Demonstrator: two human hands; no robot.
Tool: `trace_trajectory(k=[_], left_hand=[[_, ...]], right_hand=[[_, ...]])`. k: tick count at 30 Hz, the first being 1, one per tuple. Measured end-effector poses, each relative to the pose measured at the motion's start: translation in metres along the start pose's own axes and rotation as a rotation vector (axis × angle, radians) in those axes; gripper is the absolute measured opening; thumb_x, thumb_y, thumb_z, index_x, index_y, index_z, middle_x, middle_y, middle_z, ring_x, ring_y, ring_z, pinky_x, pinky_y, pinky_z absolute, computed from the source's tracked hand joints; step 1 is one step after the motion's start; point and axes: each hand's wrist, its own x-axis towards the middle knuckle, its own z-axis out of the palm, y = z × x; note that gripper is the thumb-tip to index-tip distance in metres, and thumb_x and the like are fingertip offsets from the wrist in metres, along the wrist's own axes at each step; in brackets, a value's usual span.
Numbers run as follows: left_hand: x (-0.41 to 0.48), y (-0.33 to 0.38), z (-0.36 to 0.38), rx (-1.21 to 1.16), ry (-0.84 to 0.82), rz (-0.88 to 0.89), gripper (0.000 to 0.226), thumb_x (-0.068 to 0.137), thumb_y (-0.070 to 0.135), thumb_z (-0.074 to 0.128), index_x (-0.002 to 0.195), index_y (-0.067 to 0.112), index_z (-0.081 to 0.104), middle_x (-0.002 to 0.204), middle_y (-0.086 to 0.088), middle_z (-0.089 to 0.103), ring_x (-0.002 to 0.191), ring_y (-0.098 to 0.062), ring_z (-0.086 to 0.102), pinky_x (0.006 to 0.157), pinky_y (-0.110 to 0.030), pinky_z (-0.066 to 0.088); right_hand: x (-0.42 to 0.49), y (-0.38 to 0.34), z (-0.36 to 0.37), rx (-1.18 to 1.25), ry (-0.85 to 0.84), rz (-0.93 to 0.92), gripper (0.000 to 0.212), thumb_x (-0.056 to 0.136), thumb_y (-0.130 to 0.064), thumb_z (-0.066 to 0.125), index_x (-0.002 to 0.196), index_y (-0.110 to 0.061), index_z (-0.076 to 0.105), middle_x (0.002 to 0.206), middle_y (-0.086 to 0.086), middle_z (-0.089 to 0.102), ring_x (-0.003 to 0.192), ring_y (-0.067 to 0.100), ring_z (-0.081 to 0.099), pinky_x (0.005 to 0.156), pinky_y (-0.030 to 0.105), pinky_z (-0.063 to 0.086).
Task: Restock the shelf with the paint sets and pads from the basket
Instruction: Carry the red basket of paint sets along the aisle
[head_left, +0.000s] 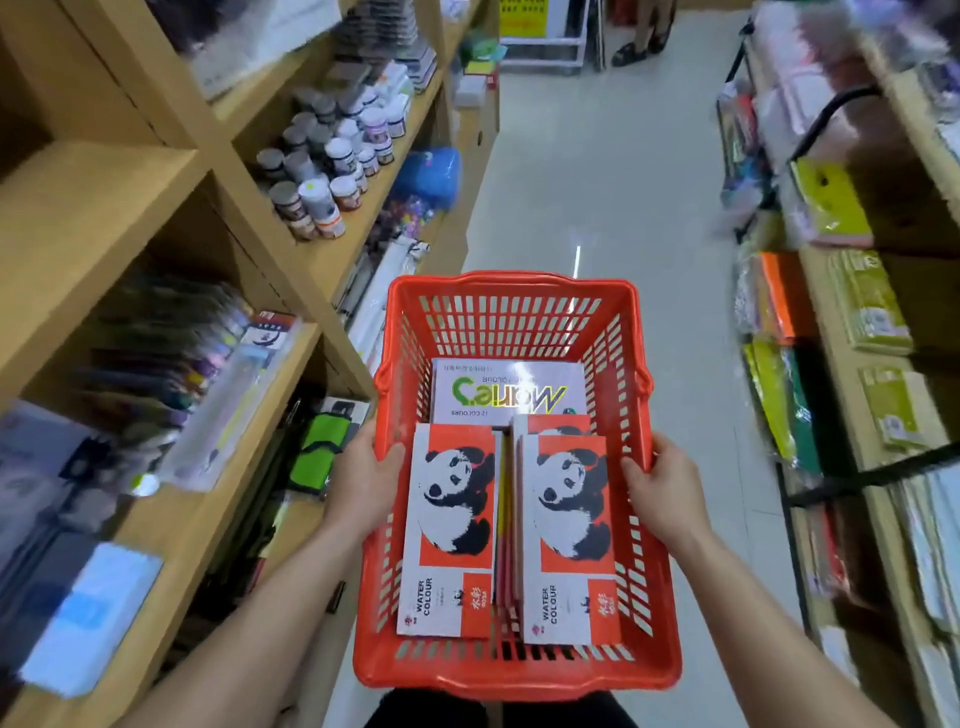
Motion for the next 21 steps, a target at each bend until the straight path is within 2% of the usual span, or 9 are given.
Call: trace_trajectory(k=[4,8,11,13,16,17,19,21], left_hand=[[0.11,0.002,0.034,0.012,-0.027,-0.066,0.017,0.094,0.02,0.058,0.109,0.027,0.064,0.094,0.003,0.075,0.087,-0.023,0.072,0.082,-0.045,0.059],[0.211,-0.012,0.067,0.046,-0.054,-0.113,0.029,0.088,0.035,0.055,0.116,0.029,0.061,0.1,0.002,0.076,0.09,-0.024,0.072,0.084,-0.045,0.059],[0.276,-0.013,0.088,0.039,-0.088,-0.094,0.03,0.096,0.018,0.057,0.125,0.017,0.062,0.108,-0.003,0.073,0.095,-0.025,0.069,0.083,-0.037,0.055],[0.317,-0.016,0.1,0.043,-0.116,-0.08,0.027,0.098,0.009,0.055,0.124,0.009,0.062,0.107,-0.005,0.071,0.094,-0.025,0.067,0.08,-0.032,0.049],[0.366,-0.027,0.113,0.046,-0.157,-0.103,0.024,0.1,0.01,0.054,0.122,0.012,0.061,0.101,0.003,0.069,0.093,-0.021,0.065,0.079,-0.03,0.047],[0.38,-0.03,0.116,0.047,-0.16,-0.11,0.023,0.099,0.011,0.054,0.121,0.014,0.061,0.098,0.007,0.068,0.092,-0.02,0.065,0.08,-0.03,0.049],[0.406,-0.035,0.121,0.062,-0.171,-0.114,0.022,0.099,0.014,0.055,0.119,0.019,0.061,0.097,0.007,0.068,0.091,-0.02,0.066,0.081,-0.031,0.051],[0.426,-0.036,0.125,0.069,-0.2,-0.101,0.02,0.099,0.014,0.055,0.116,0.023,0.061,0.094,0.011,0.068,0.085,-0.011,0.066,0.075,-0.023,0.051]], right_hand=[[0.103,-0.009,0.046,-0.029,-0.014,0.035,0.014,0.092,-0.008,0.061,0.103,-0.009,0.069,0.092,0.012,0.077,0.083,0.032,0.07,0.071,0.038,0.051],[0.188,-0.015,0.093,-0.046,-0.025,0.099,0.014,0.091,-0.009,0.06,0.102,-0.011,0.068,0.091,0.011,0.076,0.083,0.033,0.071,0.075,0.042,0.056],[0.239,-0.021,0.124,-0.061,-0.012,0.146,0.013,0.092,-0.008,0.06,0.102,-0.01,0.067,0.089,0.009,0.075,0.081,0.031,0.07,0.074,0.041,0.055],[0.267,-0.025,0.143,-0.063,0.001,0.18,0.011,0.092,-0.007,0.059,0.101,-0.01,0.066,0.077,-0.002,0.07,0.075,0.026,0.067,0.068,0.034,0.048],[0.301,-0.03,0.169,-0.086,0.0,0.216,0.01,0.092,-0.006,0.059,0.098,-0.012,0.065,0.071,-0.018,0.06,0.069,0.019,0.063,0.067,0.029,0.042],[0.311,-0.03,0.177,-0.096,0.001,0.222,0.009,0.092,-0.006,0.059,0.098,-0.011,0.065,0.072,-0.016,0.063,0.071,0.021,0.065,0.067,0.031,0.043],[0.331,-0.031,0.189,-0.114,-0.001,0.23,0.011,0.092,-0.009,0.06,0.101,-0.009,0.067,0.082,0.001,0.074,0.081,0.031,0.07,0.071,0.036,0.051],[0.351,-0.033,0.196,-0.149,-0.004,0.239,0.015,0.092,-0.01,0.061,0.105,-0.007,0.068,0.097,0.015,0.077,0.091,0.038,0.071,0.077,0.041,0.054]])
